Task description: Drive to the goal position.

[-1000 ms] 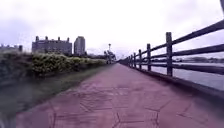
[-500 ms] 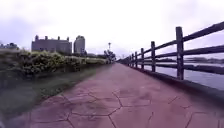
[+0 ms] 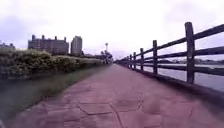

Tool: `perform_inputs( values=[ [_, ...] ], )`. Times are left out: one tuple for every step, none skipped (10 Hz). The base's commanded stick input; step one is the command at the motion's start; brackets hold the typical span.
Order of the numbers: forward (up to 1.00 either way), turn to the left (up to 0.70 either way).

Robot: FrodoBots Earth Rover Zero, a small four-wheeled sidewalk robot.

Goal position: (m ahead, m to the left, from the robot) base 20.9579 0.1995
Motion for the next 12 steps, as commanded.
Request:
perform_inputs(
  values=[
    [1.00, -0.40],
    [1.00, -0.27],
    [1.00, -0.09],
    [1.00, 0.00],
    [1.00, 0.00],
    [1.00, 0.00],
    [1.00, 0.00],
    [1.00, 0.00],
    [1.00, 0.00],
    [1.00, 0.00],
    [1.00, 0.00],
    [1.00, 0.00]
  ],
)
